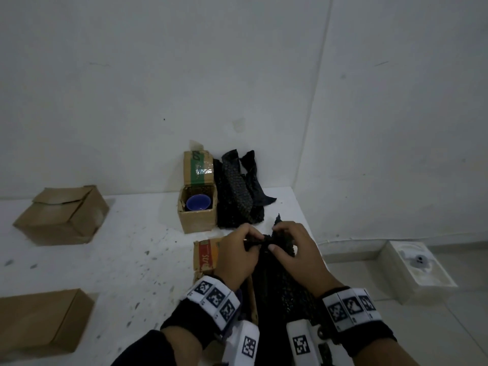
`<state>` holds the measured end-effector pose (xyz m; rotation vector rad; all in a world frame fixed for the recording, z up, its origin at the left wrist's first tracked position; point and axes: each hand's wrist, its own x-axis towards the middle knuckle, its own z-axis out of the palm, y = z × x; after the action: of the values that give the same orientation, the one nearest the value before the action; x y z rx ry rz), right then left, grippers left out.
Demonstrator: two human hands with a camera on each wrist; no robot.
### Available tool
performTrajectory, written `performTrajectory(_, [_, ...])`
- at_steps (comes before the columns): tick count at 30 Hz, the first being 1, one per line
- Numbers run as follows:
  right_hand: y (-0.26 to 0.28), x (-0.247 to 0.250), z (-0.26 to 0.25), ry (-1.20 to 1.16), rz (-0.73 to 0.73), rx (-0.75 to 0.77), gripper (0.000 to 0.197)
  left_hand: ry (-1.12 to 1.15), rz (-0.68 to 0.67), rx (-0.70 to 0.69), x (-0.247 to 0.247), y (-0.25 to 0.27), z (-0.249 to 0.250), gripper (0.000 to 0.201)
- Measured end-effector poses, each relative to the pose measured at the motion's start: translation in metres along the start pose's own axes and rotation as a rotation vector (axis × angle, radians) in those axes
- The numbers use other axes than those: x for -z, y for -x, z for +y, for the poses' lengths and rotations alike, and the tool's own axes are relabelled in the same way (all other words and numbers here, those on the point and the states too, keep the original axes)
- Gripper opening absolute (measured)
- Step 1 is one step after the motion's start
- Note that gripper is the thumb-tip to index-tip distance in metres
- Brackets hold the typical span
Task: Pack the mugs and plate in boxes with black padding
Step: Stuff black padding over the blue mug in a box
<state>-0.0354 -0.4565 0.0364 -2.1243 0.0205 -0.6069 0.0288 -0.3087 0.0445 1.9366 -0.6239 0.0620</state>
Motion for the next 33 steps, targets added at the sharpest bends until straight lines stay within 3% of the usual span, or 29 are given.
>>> performTrajectory(4, [-0.008, -0.006, -0.018, -0.184, -0.095, -0.012, 0.033, 0.161, -0.006, 0.053, 0.025, -0.006, 0.002, 0.032])
performTrajectory(10, [-0.009, -0.049, -0.025, -0.136, -0.037, 0.025, 0.024, 0.022, 0.001, 0.106, 0.059, 0.017, -0.020, 0.034])
performTrajectory(15, [-0.001, -0.080, -0.017, 0.160, -0.118, 0.050, 0.025, -0.162, 0.074, 0.180, 0.073, 0.045, -0.053, 0.023])
performTrajectory(20, [0.016, -0.102, -0.018, 0.549, -0.396, 0.088, 0.016, 0.109, 0.054, 0.327, 0.068, 0.071, -0.073, 0.022])
performTrajectory(22, [0.023, -0.103, -0.026, 0.615, -0.497, 0.000, 0.012, 0.249, 0.001, 0.386, 0.062, 0.082, -0.084, 0.046])
performTrajectory(24, [0.032, -0.113, -0.028, 0.787, -0.606, 0.033, 0.027, 0.302, -0.057, 0.469, 0.055, 0.091, -0.089, 0.072])
performTrajectory(26, [0.036, -0.120, -0.030, 0.951, -0.684, 0.067, 0.035, 0.333, -0.087, 0.509, 0.050, 0.095, -0.085, 0.068])
performTrajectory(29, [0.039, -0.127, -0.031, 1.108, -0.668, 0.081, 0.050, 0.357, -0.103, 0.521, 0.047, 0.098, -0.080, 0.059])
performTrajectory(33, [0.032, -0.134, -0.035, 1.144, -0.656, 0.030, 0.050, 0.369, -0.111, 0.534, 0.047, 0.096, -0.084, 0.051])
